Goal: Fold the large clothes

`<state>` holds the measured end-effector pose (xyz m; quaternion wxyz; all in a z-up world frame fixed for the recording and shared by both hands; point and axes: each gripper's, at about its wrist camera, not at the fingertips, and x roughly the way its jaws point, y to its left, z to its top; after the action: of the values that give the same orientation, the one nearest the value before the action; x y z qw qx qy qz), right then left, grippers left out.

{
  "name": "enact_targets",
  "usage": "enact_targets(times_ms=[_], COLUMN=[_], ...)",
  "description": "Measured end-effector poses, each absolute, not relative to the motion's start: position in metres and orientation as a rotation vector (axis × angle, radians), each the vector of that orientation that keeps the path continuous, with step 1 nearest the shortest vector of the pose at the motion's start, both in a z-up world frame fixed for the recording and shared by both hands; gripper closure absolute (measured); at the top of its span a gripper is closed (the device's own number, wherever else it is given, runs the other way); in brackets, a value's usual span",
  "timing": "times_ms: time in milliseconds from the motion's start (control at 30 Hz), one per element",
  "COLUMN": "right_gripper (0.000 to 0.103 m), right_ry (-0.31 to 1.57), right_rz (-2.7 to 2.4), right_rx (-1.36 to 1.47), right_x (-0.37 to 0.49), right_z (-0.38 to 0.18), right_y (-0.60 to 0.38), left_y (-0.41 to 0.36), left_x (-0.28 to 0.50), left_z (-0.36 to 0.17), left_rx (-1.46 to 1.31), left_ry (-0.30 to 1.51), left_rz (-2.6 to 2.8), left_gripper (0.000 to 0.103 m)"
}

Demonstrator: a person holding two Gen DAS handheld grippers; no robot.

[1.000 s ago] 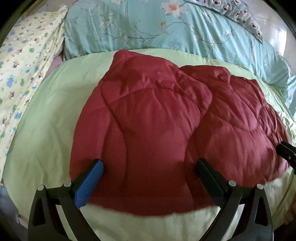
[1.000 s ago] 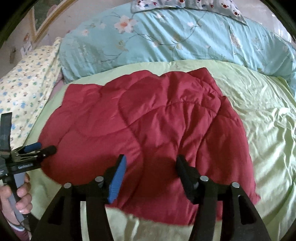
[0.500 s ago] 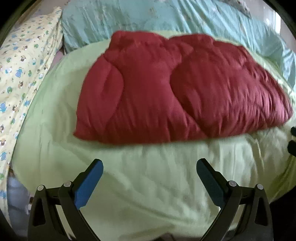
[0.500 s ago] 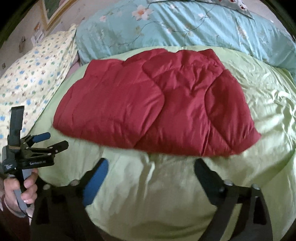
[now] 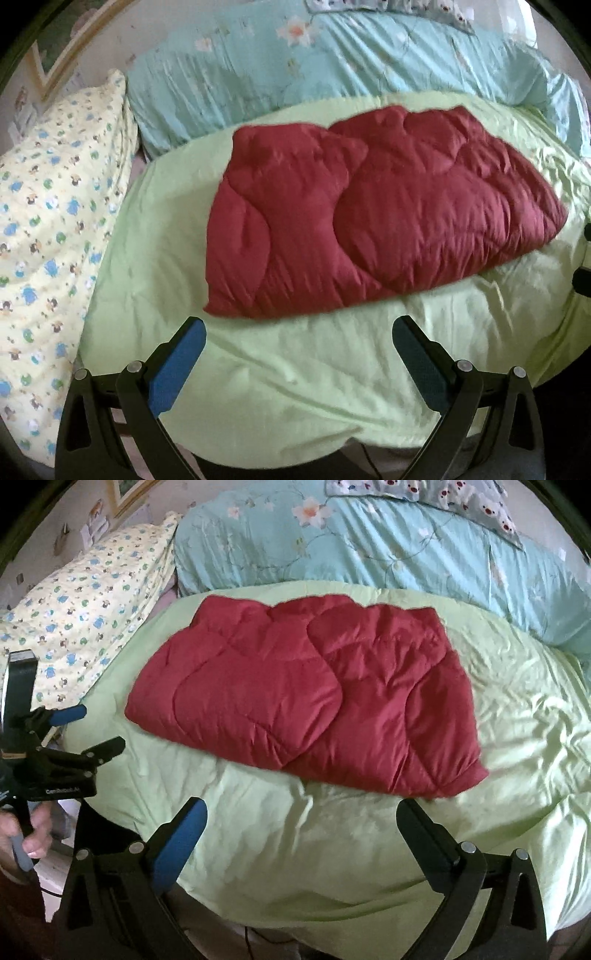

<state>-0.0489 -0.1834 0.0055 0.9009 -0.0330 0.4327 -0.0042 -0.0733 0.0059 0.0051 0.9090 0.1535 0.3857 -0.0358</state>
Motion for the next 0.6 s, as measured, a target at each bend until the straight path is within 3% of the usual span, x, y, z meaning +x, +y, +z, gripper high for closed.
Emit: enact_targets(times_ms=[600], right_gripper=[0.000], right_ry=[0.953], right_rz=[-0.031], right_rx=[-0.018], right_x=[-0.003], right_z=[-0.012], right_y=[-0.197], left_y=[0.007], left_x=[-0.002], left_z=[-0.019], left_rx=[0.274], left_ry=[0.871], left_rz=[-0.050], left_gripper=[0.001])
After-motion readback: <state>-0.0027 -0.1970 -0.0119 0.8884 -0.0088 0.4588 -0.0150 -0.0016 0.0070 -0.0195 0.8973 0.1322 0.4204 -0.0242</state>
